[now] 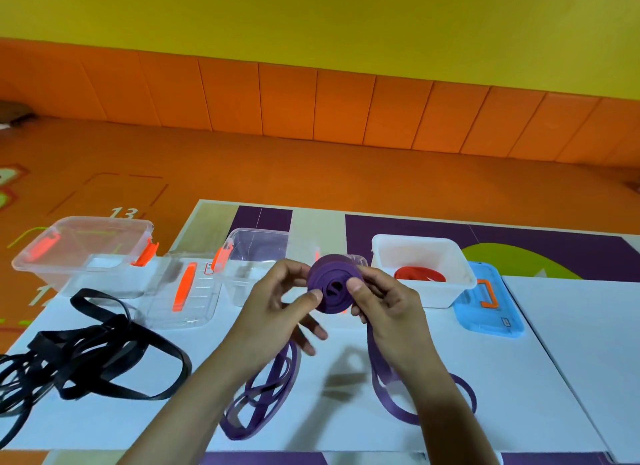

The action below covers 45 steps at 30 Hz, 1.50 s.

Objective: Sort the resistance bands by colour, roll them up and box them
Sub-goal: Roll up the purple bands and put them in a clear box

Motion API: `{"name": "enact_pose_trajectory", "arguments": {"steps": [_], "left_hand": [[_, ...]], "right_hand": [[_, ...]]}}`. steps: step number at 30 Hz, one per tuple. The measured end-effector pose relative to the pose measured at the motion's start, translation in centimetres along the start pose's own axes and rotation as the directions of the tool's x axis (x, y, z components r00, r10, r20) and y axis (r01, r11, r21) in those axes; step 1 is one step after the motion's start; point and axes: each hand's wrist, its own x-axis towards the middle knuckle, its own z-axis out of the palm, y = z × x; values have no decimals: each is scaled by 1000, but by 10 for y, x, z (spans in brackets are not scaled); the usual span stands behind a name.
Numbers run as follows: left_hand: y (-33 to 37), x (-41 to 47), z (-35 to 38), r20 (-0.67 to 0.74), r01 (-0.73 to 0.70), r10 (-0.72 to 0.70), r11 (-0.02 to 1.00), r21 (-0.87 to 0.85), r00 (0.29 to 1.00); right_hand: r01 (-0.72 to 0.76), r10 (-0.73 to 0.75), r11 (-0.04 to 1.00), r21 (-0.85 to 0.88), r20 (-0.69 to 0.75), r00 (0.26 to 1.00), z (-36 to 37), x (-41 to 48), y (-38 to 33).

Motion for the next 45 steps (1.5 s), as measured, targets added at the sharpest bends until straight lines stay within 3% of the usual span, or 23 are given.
{"name": "enact_pose_trajectory", "arguments": {"steps": [3, 6, 11, 15, 19, 22, 24, 26, 28, 31, 33, 38, 45], "left_hand": [[9, -2, -16, 52, -163, 156, 886, 434, 986], [20, -1, -22, 219, -293, 205, 794, 533, 954], [18, -3, -21, 233, -268, 186, 879, 394, 954], [8, -3, -14, 109, -223, 208, 964, 148, 972], [1, -2, -8, 17, -191, 191, 981, -26, 981], [-3, -2, -1, 14, -134, 139, 975, -175, 990], [-5, -2, 4, 34, -77, 88, 967, -244, 996], [-3, -2, 1, 43, -13, 22, 979, -203, 999], [-1, 0, -12, 39, -19, 18, 999, 37, 999], [6, -1, -31, 104, -169, 134, 838, 518, 985], [12, -1, -33, 194, -264, 182, 750, 607, 964], [11, -1, -28, 258, -323, 209, 757, 568, 943], [-1, 0, -19, 141, -260, 231, 935, 239, 963]], "right_hand": [[24, -12, 995, -97, 127, 992, -8, -3, -9], [44, -10, 986, -159, 205, 979, -8, -5, -12], [38, -34, 999, -30, 128, 991, -5, -8, -13], [-14, 8, 998, 56, 117, 993, -7, -5, 0], [-72, 67, 987, 146, 42, 997, -1, -5, 10], [-134, 120, 930, 343, 62, 991, 10, -3, 15], [-139, 134, 922, 363, 38, 990, 11, -2, 13], [-101, 105, 967, 235, -4, 994, 6, -2, 9], [-46, 46, 991, 126, 8, 999, -1, -3, 5], [30, -26, 999, -39, 94, 995, -8, -4, -1], [53, -38, 992, -110, 131, 991, -7, -3, -4], [71, -61, 992, -100, 102, 993, -4, -3, 0], [12, -20, 994, 111, 66, 998, -6, -5, 10]]}}
